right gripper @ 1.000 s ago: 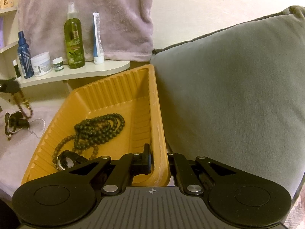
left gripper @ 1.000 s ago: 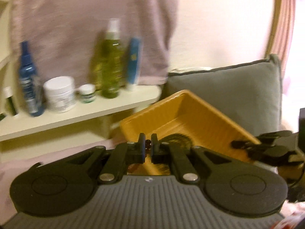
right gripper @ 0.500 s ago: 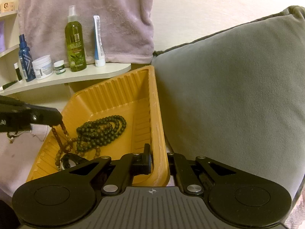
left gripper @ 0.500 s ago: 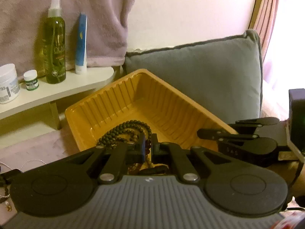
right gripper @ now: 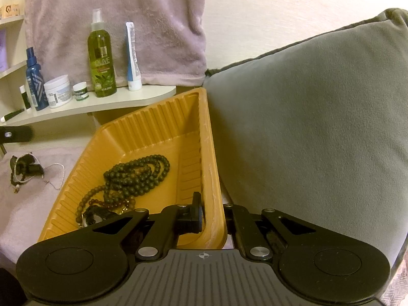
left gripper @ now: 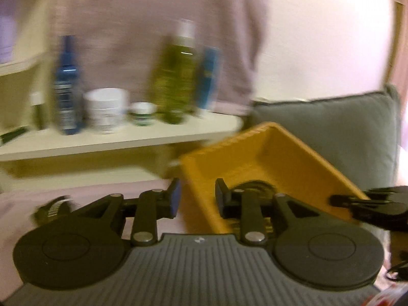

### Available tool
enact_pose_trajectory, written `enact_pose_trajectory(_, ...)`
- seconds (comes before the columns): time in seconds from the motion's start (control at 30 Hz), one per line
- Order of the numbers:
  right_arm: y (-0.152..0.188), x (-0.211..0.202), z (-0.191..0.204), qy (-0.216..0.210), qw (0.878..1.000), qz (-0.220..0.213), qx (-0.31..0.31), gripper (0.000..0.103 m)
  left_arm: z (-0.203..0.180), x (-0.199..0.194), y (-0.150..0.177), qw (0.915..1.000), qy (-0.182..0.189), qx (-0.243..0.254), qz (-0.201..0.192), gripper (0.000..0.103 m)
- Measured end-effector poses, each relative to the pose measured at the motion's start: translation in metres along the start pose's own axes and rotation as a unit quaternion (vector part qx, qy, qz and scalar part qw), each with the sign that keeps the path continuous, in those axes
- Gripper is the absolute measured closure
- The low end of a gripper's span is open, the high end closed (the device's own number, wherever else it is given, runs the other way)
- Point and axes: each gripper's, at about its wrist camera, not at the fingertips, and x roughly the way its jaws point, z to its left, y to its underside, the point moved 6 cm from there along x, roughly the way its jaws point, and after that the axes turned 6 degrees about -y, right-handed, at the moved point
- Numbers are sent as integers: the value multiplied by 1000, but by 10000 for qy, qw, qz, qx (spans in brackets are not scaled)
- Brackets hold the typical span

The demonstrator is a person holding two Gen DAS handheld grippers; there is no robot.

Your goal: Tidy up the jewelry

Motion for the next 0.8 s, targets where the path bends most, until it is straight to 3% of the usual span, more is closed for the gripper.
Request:
enact_pose_trajectory(0.2, 0, 0, 0, 11, 10000, 5, -14, 99, 57, -16, 20, 9956, -848, -387, -82, 72)
enact_pose_trajectory(0.4, 1, -1, 0, 12, 10000, 24, -46, 99, 92, -24, 48, 9880, -1460, -494, 59, 70)
enact_pose_trajectory(0.63, 1, 0, 0, 14, 10000, 35, -64, 99, 114, -23, 77, 9805, -1911, -416, 197, 70)
enact_pose_trajectory(0.8, 3, 1, -1, 36, 9999, 61, -79, 99, 115, -14, 89, 9814, -1895, -191, 259, 70)
